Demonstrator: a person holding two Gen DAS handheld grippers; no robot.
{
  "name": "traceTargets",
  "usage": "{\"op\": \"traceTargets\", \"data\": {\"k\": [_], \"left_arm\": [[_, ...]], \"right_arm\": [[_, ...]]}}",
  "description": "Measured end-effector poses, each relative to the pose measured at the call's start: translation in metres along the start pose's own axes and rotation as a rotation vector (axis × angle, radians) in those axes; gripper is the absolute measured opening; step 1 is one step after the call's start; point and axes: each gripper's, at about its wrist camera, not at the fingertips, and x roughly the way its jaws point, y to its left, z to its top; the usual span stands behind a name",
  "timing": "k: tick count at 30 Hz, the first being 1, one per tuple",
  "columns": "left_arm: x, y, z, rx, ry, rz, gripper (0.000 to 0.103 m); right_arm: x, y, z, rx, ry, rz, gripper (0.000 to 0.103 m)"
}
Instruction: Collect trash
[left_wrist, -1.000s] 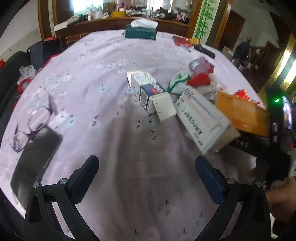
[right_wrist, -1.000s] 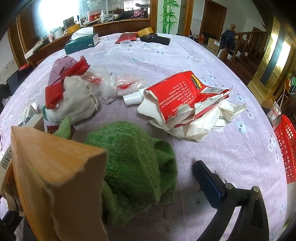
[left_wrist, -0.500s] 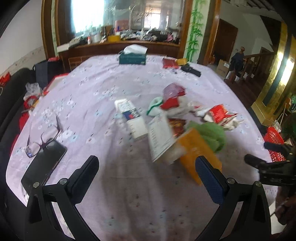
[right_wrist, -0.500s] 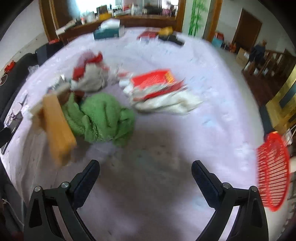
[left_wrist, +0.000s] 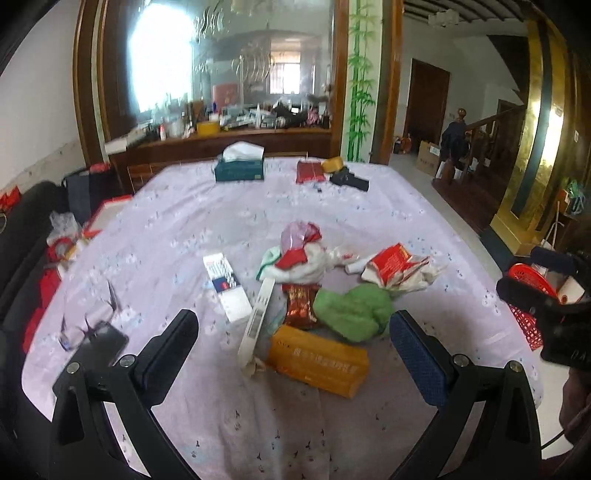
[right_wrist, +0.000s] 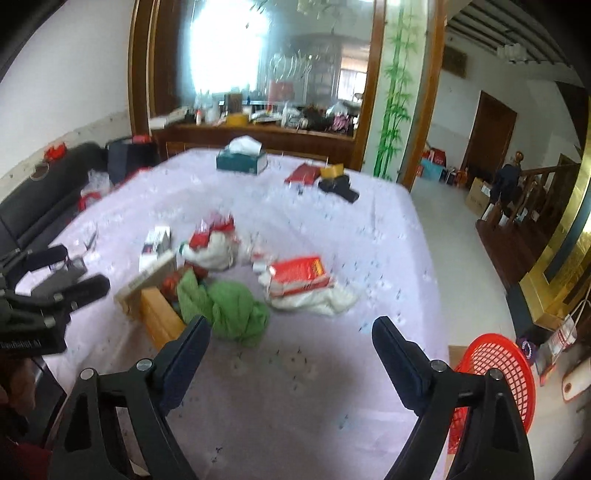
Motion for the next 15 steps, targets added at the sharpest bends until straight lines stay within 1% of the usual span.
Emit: {"op": "traceTargets", "data": {"k": [2,4,9,15], "left_arm": [[-0.005,-0.005,0.002,0.011,-0.014,0.005,0.103],[-0.009,-0.007,0.004,0.012,-0.024,0.001,0.103],[-0.011,-0.013,0.006,0.020,-0.026,0.003,0.103],[-0.012,-0.017,0.007,0.025,-0.025,0.031,0.103]], "right_arm": [[-0.007,-0.005,0.003,0.003,-0.021,-0.004,0.092],[-0.008,-0.010,0.004,0.011,-0.019,0.008,0.092],[-0.008,-0.011,0.006,0.005,-0.021,0.037,0.092],[-0.010,-0.012,0.006,-0.004,-0.038,0.053,0.092]]}}
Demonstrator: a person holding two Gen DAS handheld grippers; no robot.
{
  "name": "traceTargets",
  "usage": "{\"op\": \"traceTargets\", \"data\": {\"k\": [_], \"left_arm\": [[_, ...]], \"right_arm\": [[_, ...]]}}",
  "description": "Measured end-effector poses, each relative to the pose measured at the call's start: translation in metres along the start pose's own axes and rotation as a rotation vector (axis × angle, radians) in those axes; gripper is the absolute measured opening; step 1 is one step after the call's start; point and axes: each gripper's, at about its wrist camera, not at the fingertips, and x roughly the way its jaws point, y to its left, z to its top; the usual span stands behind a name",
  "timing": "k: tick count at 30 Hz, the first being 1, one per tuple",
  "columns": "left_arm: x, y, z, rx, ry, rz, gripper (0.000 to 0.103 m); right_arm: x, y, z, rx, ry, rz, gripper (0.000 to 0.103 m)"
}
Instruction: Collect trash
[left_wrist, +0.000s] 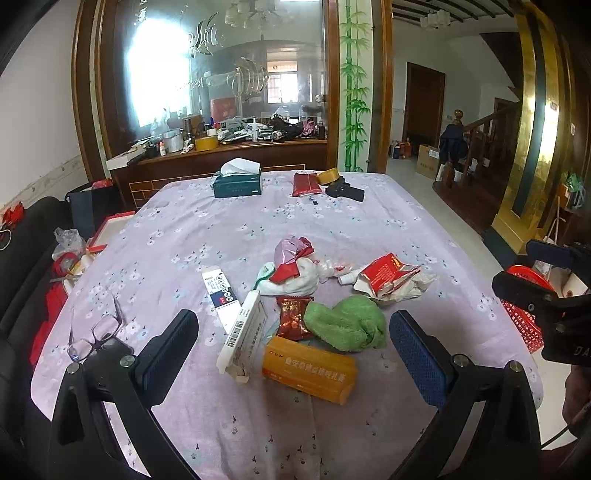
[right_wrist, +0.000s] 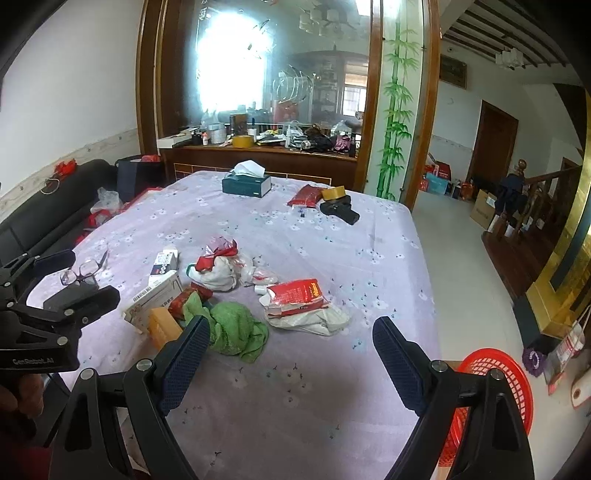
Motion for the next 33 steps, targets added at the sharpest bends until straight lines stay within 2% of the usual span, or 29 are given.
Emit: {"op": "traceTargets", "data": {"k": [10,33], "left_arm": [[-0.003,0.002,0.001,0.000,0.013,0.032,0.103],[-0.002,0.004,0.003,-0.003,0.018,0.032,0.103]], "right_arm": [[0.002,-0.004,0.003,0.027,-0.004,0.033,0.092],[0.012,-0.005,0.006,0.047,0.012,0.063,0.092]]}}
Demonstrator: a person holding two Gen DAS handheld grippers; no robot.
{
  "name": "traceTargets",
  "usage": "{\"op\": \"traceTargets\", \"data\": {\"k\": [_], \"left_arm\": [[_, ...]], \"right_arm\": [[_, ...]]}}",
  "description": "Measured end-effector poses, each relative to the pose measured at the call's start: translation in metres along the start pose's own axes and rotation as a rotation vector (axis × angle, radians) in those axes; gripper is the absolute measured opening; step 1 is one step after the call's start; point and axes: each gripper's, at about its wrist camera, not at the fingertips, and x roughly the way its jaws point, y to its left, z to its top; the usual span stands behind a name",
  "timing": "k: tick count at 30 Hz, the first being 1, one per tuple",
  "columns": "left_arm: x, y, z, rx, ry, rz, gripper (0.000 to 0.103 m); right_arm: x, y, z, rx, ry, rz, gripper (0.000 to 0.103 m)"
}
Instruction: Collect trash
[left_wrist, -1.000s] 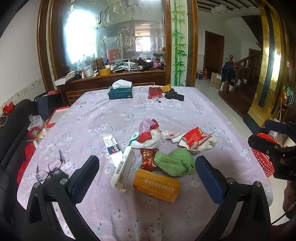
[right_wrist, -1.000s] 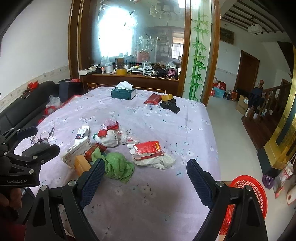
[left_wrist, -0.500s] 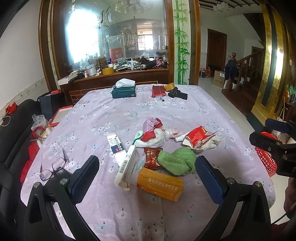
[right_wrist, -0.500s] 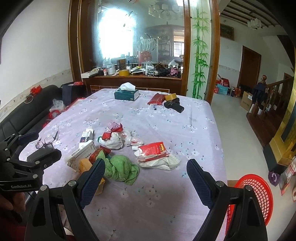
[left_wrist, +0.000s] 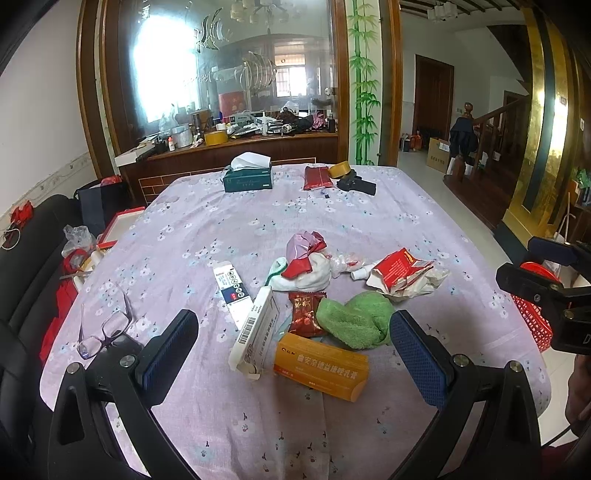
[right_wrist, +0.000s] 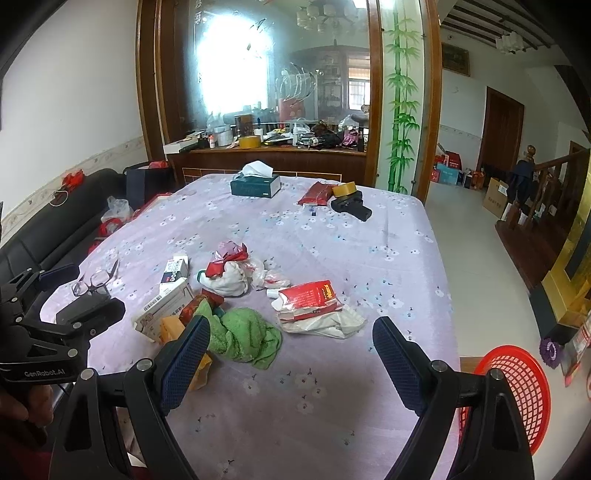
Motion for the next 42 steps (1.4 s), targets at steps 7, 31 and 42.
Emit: {"op": "traceTargets", "data": {"k": [7,31,42], "left_arm": [[0.002,0.006,-0.006,-0.009,0.018,0.002,0.103],[0.106,0.068,-0.025,-0.141,0.372,-0.116,0.062],[0.175,0.077,-0.027,-0.138,0.529,-0.218,0.040]], "right_arm": [[0.006,0.000,-0.001,0.002,0.015,0.017,0.092],[0.066,0.015,-0.009,0.030,0.220,0.132,0.082],[0.095,0.010,-0.006,0.109,0.332,0.194,0.082]]}}
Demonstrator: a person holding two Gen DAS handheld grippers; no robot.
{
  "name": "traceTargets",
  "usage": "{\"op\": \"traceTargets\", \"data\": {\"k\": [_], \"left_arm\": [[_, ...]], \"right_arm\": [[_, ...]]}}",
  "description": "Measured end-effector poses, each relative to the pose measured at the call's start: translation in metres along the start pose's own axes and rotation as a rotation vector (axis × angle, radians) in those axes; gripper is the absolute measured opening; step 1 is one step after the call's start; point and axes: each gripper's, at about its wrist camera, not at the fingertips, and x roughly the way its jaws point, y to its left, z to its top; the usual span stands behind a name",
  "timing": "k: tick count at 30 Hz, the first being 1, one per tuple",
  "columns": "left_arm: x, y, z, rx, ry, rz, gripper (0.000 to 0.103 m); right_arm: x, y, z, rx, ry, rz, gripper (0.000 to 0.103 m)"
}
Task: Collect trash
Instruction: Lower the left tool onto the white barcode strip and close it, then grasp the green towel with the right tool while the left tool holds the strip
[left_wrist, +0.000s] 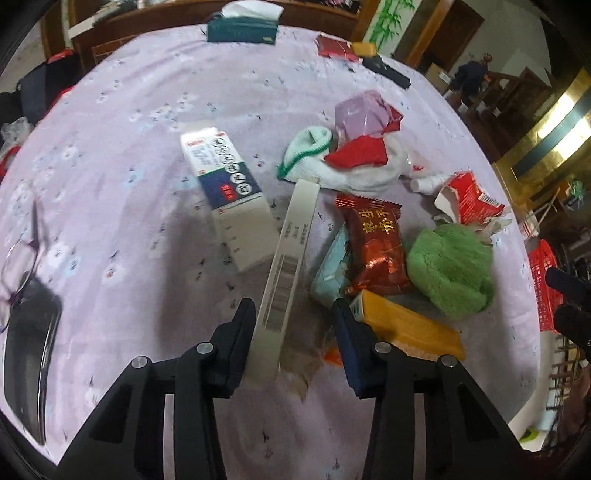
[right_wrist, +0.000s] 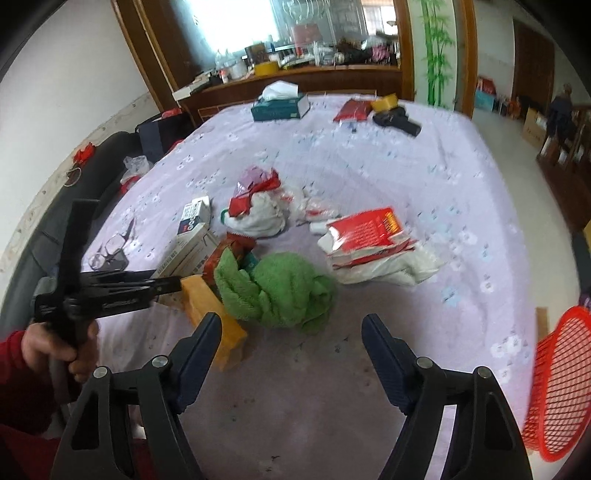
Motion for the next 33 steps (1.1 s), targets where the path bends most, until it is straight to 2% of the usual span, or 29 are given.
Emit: {"op": "traceTargets", "data": {"k": [1,2,4,6,12,16,18,20,26,31,33], "left_arm": [[0.005,0.000,0.003,0.005,0.009,0.002,0.036],[0.009,0.000,0.005,0.006,0.021,-0.004,0.027],[0.015,0.001,0.007,0.000,0.033,-0.027,0.016],[0.015,0.000,0.007,0.015,0.030,-0.022,0.012],[-0.005,0.000,-0.005,0.054,-0.033,-0.015,0.012],[-0.020,0.005,-0.012,0.050,-0.075,-0.026,0.012],[-0.026,0.005,-0.014,0.062,-0.089,-0.020,0.012],[-0.034,0.004,-0.015,0.077,-0.111,-0.013,0.012],[-0.045,-0.007,-0.008,0.120,-0.144,-0.038,0.012],[-0.045,-0.016,-0.004,0.145,-0.148,-0.059,0.012],[-0.045,-0.018,-0.005,0.148,-0.147,-0.062,0.012]], "right_arm": [[0.004,0.000,0.002,0.006,0.007,0.004,0.082],[0.008,0.001,0.005,0.012,0.017,0.013,0.082],[0.018,0.004,0.010,0.026,0.032,0.034,0.082],[0.030,0.006,0.014,0.045,0.053,0.041,0.082],[0.067,0.006,0.016,0.155,0.114,0.060,0.082],[0.081,0.007,0.018,0.178,0.135,0.022,0.059],[0.082,0.007,0.017,0.198,0.127,0.013,0.053],[0.078,0.007,0.016,0.205,0.111,0.002,0.041],[0.061,0.011,0.011,0.216,0.072,0.004,0.017],[0.053,0.017,0.008,0.191,0.072,-0.009,0.016],[0.047,0.015,0.006,0.205,0.056,-0.017,0.023]]}}
